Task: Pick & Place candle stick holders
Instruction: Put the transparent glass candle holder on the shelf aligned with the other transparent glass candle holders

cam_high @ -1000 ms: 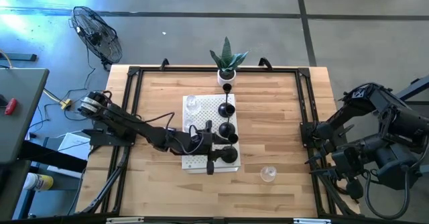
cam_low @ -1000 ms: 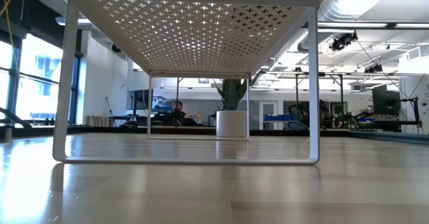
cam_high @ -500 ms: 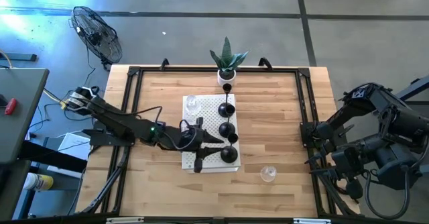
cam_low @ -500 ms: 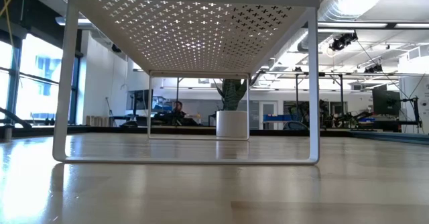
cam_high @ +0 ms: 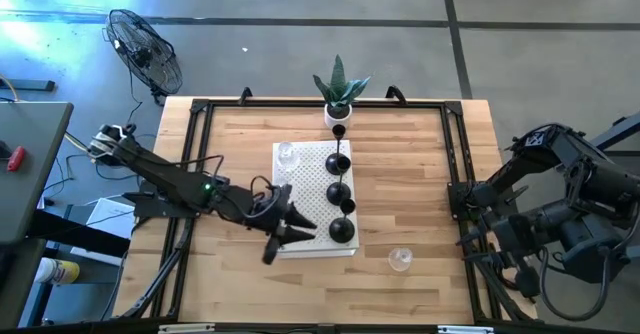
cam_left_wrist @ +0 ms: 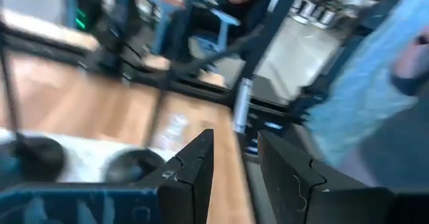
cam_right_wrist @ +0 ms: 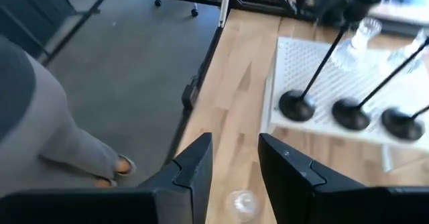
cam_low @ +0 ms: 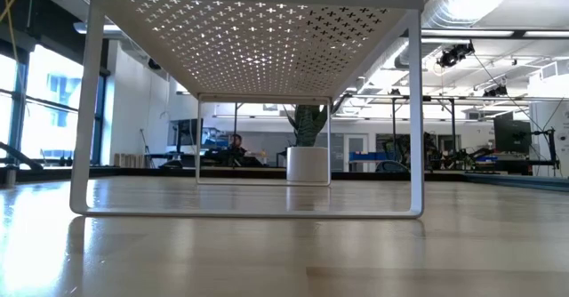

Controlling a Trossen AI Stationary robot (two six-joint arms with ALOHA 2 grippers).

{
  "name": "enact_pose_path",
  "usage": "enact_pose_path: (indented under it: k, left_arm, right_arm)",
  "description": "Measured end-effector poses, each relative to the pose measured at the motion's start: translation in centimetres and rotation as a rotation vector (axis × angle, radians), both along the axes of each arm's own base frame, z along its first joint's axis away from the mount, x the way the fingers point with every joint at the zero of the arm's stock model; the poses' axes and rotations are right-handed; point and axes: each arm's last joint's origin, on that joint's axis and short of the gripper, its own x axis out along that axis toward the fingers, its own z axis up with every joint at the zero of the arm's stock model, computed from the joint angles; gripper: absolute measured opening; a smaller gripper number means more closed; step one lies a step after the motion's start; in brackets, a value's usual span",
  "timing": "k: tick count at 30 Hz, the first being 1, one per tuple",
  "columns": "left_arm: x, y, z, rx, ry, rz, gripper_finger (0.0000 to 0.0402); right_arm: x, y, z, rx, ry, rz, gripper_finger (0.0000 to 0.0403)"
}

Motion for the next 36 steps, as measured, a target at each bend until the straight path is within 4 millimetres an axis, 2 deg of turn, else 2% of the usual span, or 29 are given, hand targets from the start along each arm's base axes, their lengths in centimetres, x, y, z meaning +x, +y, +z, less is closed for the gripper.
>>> enact_pose_path:
  k: [3, 6, 10, 15, 19, 23, 30, 36]
  left_arm:
    - [-0.7, -0.5, 0.4, -0.082, 0.013, -0.077, 0.0115]
    - [-1.1, -0.9, 0.6, -0.114, 0.019, -0.106, 0.0115]
    - [-1.4, -1.3, 0.5, -0.148, 0.046, -0.112, 0.0115]
    - [-1.5, -1.4, 0.2, -0.208, 0.098, -0.151, 0.0115]
    - [-1.6, -1.5, 0.2, -0.249, 0.121, -0.191, 0.0115]
    - [-1.6, -1.5, 0.2, -0.282, 0.132, -0.185, 0.0115]
    - [-1.5, -1.4, 0.2, -0.274, 0.119, -0.127, 0.0115]
    - [-1.4, -1.3, 0.2, -0.217, 0.099, -0.109, 0.0115]
  right_arm:
    - [0.0, 0.1, -0.1, 0.079, 0.029, -0.07, 0.0114]
    - [0.1, 0.2, -1.4, 0.102, 0.076, -0.131, 0.0114]
    - [-0.1, 0.1, -4.9, 0.081, 0.195, -0.213, 0.0114]
    - [-0.9, -1.3, -9.2, 0.109, 0.334, -0.374, 0.0114]
    - [-1.5, -2.4, -11.7, 0.172, 0.381, -0.45, 0.0114]
    - [-1.5, -2.4, -13.7, 0.29, 0.369, -0.433, 0.0114]
    - [-1.5, -2.4, -15.6, 0.375, 0.301, -0.292, 0.0114]
    - [-1.8, -3.6, -15.7, 0.442, 0.281, -0.374, 0.0114]
